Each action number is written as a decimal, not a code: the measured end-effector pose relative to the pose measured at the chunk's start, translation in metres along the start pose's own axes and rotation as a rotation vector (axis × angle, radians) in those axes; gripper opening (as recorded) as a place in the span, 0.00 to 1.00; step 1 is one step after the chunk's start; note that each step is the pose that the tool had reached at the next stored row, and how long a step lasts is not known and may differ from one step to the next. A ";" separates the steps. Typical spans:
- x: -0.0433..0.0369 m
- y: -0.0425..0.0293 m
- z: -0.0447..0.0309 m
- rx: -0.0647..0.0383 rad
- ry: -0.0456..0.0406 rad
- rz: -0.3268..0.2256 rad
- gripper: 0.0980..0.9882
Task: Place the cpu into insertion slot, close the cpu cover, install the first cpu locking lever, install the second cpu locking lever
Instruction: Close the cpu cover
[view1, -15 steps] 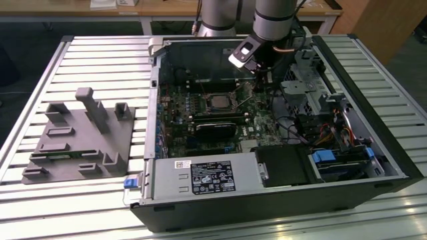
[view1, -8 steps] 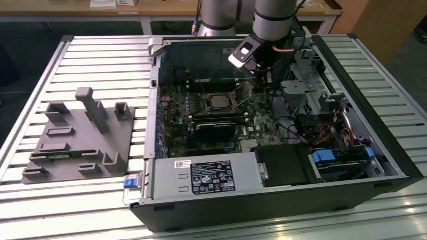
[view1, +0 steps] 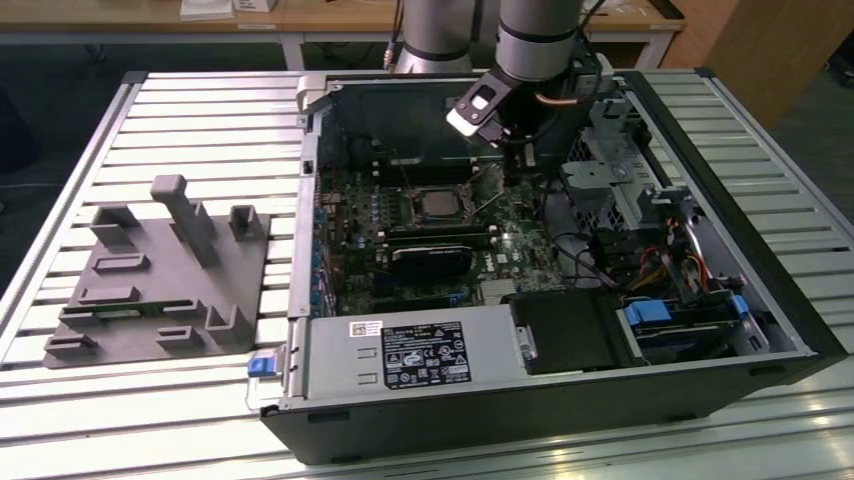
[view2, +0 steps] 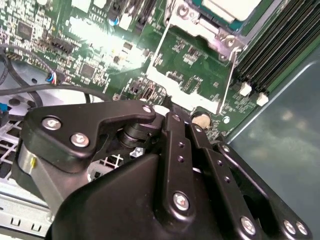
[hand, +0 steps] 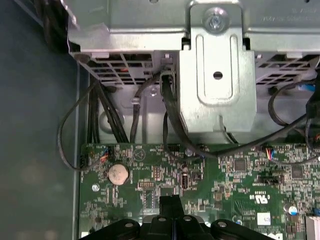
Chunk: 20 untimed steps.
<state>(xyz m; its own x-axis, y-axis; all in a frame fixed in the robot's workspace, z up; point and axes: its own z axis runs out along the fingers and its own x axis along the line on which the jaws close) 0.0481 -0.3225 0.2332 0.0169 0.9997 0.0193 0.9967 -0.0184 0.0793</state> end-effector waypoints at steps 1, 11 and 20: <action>0.0000 -0.0017 -0.0001 0.000 0.0000 0.000 0.01; -0.0004 -0.0235 -0.0020 -0.001 0.0021 0.000 0.01; -0.0008 -0.0459 -0.0039 -0.004 0.0044 0.000 0.01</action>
<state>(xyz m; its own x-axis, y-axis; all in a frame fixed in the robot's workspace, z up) 0.0021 -0.3225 0.2334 0.0170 0.9996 0.0237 0.9964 -0.0189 0.0829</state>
